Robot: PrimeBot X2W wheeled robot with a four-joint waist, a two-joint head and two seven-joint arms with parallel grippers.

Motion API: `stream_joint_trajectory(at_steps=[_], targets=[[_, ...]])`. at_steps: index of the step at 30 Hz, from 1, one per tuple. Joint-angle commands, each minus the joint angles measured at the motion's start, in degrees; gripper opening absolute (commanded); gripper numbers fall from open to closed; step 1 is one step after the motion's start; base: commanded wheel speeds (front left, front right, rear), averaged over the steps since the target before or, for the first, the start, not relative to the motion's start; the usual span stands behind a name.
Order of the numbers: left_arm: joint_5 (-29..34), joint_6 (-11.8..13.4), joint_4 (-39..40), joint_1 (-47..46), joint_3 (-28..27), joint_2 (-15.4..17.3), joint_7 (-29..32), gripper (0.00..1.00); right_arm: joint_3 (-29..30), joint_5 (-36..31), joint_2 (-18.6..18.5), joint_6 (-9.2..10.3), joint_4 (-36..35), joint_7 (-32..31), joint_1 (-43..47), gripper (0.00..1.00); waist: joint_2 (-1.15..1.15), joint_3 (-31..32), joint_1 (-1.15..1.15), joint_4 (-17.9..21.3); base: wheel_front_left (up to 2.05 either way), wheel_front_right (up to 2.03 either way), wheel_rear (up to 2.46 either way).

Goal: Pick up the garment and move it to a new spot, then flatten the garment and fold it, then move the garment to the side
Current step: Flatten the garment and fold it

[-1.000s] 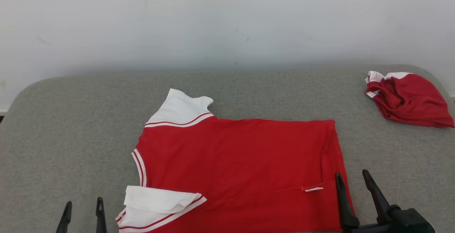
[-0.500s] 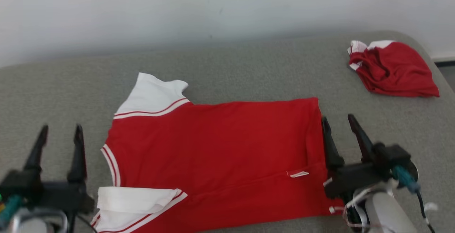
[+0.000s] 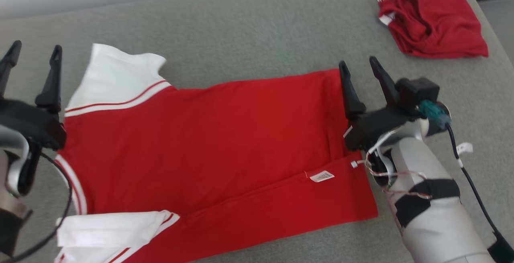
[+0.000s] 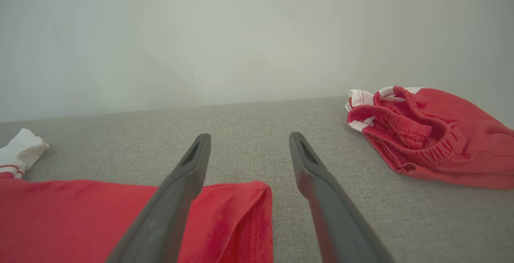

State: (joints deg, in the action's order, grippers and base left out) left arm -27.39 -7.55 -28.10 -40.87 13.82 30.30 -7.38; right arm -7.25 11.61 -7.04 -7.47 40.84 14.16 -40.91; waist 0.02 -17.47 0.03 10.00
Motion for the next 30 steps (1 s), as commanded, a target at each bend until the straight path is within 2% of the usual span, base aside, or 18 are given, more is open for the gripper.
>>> stream_joint_trajectory(at_steps=[1, 8, 15, 22, 28, 29, 30], targets=[[-1.3, 0.1, -1.0, -1.2, 0.7, 0.8, 1.0, 1.00, -0.4, 0.6, 0.4, 0.02, 0.6, 0.3, -1.1, 1.00, -0.02, -3.7, -0.03, 3.2, 0.00, 0.00, 0.00], [-9.4, 0.1, -6.4, -8.7, 9.3, 5.0, 5.5, 1.00, -3.1, 1.9, 1.5, 0.02, 3.8, 0.8, -6.0, 1.00, -0.02, -7.1, -0.03, 5.3, 0.00, 0.00, 0.00], [-12.6, 0.1, -12.1, -14.5, 14.9, 7.5, 7.0, 1.00, -5.2, 3.4, 2.1, 0.02, 3.6, 1.1, -7.7, 1.00, -0.02, -9.4, -0.03, 7.6, 0.00, 0.00, 0.00], [-15.5, 0.1, -18.5, -17.2, 17.9, 7.7, 8.9, 1.00, -6.6, 3.9, 2.5, 0.02, 1.5, 1.1, -7.3, 1.00, -0.02, -10.1, -0.03, 9.1, 0.00, 0.00, 0.00], [-17.9, 0.1, -21.5, -18.3, 20.6, 6.7, 8.5, 1.00, -9.3, 4.5, 2.2, 0.02, 2.9, 1.0, -8.3, 1.00, -0.02, -10.5, -0.03, 9.2, 0.00, 0.00, 0.00], [-18.4, 0.1, -21.5, -18.4, 21.1, 6.3, 8.1, 0.43, -9.9, 4.9, 2.1, 0.02, 3.3, 0.6, -8.5, 1.00, -0.02, -10.4, -0.03, 9.0, 0.00, 0.00, 0.00], [-19.1, 0.1, -21.5, -18.5, 21.4, 6.1, 7.6, 0.00, -10.4, 5.2, 2.0, 0.02, 3.7, 0.1, -8.6, 1.00, -0.02, -10.2, -0.03, 8.9, 0.00, 0.00, 0.00]])
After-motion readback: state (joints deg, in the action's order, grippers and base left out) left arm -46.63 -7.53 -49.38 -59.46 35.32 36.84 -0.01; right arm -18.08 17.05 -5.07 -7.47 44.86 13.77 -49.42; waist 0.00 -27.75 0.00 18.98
